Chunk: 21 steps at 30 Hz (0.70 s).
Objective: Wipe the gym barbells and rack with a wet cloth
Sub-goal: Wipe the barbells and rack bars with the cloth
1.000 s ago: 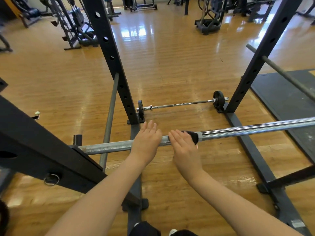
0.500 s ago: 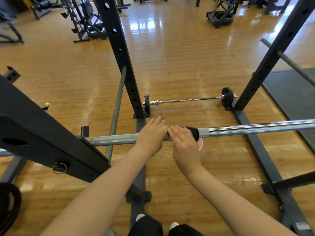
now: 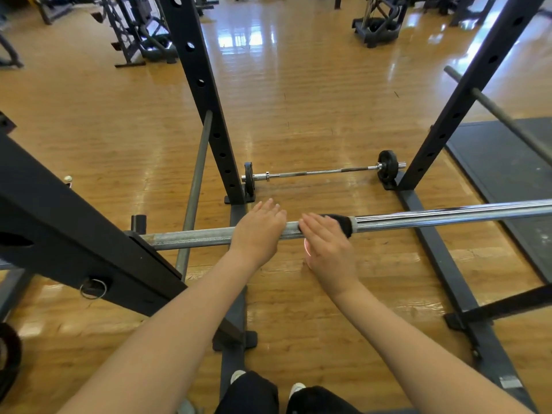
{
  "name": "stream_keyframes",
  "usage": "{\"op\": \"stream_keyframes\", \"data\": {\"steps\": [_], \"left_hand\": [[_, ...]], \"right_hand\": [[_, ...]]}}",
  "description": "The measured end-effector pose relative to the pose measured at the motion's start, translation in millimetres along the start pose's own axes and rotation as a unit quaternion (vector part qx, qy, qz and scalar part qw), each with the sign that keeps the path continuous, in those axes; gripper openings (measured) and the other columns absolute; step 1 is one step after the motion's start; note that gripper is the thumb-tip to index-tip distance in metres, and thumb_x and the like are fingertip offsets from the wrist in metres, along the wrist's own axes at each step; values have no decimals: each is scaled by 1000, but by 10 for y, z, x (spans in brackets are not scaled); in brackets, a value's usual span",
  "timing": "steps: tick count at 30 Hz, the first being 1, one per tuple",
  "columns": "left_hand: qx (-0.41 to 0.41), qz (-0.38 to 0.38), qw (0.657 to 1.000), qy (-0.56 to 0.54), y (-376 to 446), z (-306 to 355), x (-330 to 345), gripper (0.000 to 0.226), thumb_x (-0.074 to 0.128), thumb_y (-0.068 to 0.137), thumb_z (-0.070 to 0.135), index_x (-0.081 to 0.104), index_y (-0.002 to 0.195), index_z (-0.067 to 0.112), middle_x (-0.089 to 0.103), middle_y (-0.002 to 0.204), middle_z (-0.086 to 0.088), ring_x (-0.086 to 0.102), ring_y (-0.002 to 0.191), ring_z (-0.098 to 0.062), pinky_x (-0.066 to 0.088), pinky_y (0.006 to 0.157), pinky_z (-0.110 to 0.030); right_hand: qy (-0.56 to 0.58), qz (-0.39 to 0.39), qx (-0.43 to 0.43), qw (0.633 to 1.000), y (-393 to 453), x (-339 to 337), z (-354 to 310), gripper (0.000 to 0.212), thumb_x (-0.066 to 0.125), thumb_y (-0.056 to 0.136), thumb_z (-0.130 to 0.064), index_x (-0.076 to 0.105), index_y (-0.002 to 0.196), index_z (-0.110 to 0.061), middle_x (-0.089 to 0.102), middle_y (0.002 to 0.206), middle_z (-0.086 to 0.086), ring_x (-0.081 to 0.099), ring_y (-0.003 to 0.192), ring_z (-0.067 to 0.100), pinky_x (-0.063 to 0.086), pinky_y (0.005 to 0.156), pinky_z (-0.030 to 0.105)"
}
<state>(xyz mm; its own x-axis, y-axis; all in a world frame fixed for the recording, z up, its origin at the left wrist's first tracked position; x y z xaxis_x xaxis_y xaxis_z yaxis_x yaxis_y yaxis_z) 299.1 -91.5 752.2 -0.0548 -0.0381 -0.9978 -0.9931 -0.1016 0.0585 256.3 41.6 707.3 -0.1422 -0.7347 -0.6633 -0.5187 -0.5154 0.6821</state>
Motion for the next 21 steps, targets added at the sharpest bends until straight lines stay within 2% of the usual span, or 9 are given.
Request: {"op": "stream_keyframes", "data": {"steps": [3, 6, 8, 10, 12, 14, 17, 19, 21], "left_hand": [[0, -1, 1000, 7, -9, -5, 3, 56, 50, 90, -1, 33, 143, 8, 30, 152, -10, 17, 144, -22, 8, 117, -33], [-9, 7, 999, 36, -55, 3, 0, 57, 50, 92, 2, 29, 145, 7, 28, 153, -11, 18, 144, -24, 7, 117, -36], [-16, 25, 998, 58, -69, 2, 9, 59, 65, 83, 3, 42, 137, 3, 43, 144, -16, 34, 138, -28, 20, 114, -41], [-9, 51, 996, 70, -69, -11, 26, 62, 80, 65, 2, 58, 122, 0, 59, 127, -18, 53, 123, -31, 34, 105, -47], [-7, 62, 994, 86, -54, -13, 47, 62, 80, 64, 2, 59, 122, 0, 61, 124, -18, 54, 121, -32, 32, 104, -49], [-5, 63, 995, 81, -50, -7, 20, 62, 70, 75, 0, 49, 133, -1, 53, 134, -20, 45, 129, -32, 23, 109, -47], [5, -27, 998, 63, -1, -17, 45, 68, 47, 91, -4, 12, 149, 3, 17, 155, -16, 10, 145, -27, 6, 117, -38], [-2, -57, 998, 27, 22, -35, 29, 78, 49, 89, -7, 4, 151, 8, 9, 158, -13, 1, 146, -24, 8, 118, -34], [-3, -74, 997, -5, 42, -35, 6, 84, 52, 86, -9, 3, 151, 12, 8, 158, -12, 1, 146, -23, 11, 117, -33]], "right_hand": [[-4, -45, -50, 998, 18, 15, 26, 40, 74, 70, 12, 68, 109, 1, 67, 113, 15, 64, 107, 29, 48, 97, 44], [-19, -54, -86, 995, -18, -118, 212, 31, 61, 83, 1, 67, 113, -4, 65, 118, 12, 61, 112, 27, 48, 97, 42], [-23, -34, -66, 997, -52, -201, 272, 30, 52, 86, -4, 68, 112, -4, 66, 117, 12, 61, 112, 27, 43, 102, 39], [-17, -11, -42, 999, -58, -209, 271, 30, 50, 86, -4, 68, 111, -3, 66, 116, 12, 61, 111, 28, 38, 104, 36], [-2, 0, -14, 1000, -75, -184, 255, 30, 49, 86, -4, 69, 109, -3, 67, 115, 13, 61, 110, 29, 37, 103, 36], [15, -3, 13, 1000, -77, -165, 233, 31, 47, 87, -4, 69, 108, -2, 67, 115, 13, 61, 111, 29, 38, 103, 37], [43, -15, 34, 998, -49, -160, 194, 30, 47, 88, -7, 69, 108, -4, 67, 114, 12, 61, 111, 28, 35, 106, 33], [93, -20, 67, 993, -46, -209, 217, 31, 47, 89, -12, 68, 111, -7, 65, 117, 7, 60, 114, 24, 39, 105, 39], [151, 9, 111, 982, -55, -321, 294, 31, 48, 89, -16, 67, 112, -7, 62, 118, 2, 57, 115, 17, 43, 101, 43]]}}
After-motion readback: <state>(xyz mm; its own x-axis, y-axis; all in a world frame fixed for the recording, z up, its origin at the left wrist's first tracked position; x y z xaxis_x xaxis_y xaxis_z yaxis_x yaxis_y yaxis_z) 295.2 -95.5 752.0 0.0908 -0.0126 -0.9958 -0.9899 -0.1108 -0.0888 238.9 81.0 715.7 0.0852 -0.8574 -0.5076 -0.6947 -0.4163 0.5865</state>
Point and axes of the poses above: each hand's wrist, its own y-axis towards the middle knuckle, its own x-axis out of the palm, z = x × y, the point moved 2 cm from there along y, towards the middle knuckle
